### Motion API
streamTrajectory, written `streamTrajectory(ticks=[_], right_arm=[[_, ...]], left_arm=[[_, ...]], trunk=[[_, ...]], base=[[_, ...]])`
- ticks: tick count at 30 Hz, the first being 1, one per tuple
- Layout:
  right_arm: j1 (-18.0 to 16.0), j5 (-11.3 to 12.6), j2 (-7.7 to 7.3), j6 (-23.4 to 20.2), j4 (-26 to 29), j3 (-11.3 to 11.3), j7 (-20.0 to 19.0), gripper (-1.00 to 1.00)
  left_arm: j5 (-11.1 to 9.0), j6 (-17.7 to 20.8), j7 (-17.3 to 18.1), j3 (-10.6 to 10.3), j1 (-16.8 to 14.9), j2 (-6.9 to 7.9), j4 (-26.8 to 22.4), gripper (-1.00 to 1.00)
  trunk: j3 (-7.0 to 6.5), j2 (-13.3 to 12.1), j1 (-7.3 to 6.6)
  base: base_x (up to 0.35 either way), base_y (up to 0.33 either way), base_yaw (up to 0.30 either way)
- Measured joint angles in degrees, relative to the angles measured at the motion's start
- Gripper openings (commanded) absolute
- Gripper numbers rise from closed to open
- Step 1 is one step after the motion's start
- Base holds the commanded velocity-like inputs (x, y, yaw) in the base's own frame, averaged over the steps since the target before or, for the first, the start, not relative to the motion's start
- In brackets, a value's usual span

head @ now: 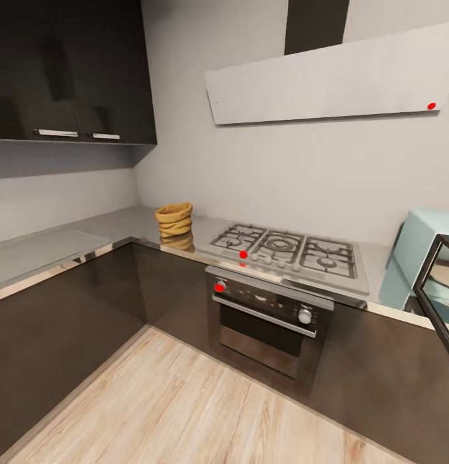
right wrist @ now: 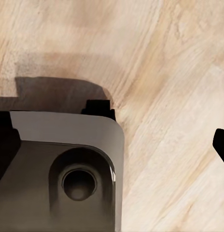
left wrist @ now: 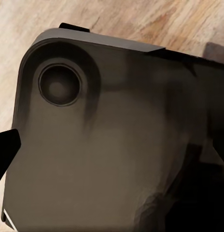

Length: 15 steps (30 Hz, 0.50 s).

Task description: In the kitchen, take the popcorn bag from the countertop, put it into the microwave, and heat it until the popcorn is cooked so the cooked popcorn ends up inside the bag.

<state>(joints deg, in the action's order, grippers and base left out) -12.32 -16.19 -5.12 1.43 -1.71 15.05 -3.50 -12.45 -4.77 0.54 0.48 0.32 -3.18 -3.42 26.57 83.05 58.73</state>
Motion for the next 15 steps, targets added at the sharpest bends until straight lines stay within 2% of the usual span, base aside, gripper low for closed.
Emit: streamTrajectory(ticks=[15], right_arm=[[0.01,-0.01,-0.07,0.22,0.02,-0.07,-0.02,1.0]], left_arm=[[0.09,0.44,0.25,-0.13,0.0,0.02,0.17,1.0]], trunk=[[0.0,0.0,-0.02]], base=[[0.233,0.207,0.0]])
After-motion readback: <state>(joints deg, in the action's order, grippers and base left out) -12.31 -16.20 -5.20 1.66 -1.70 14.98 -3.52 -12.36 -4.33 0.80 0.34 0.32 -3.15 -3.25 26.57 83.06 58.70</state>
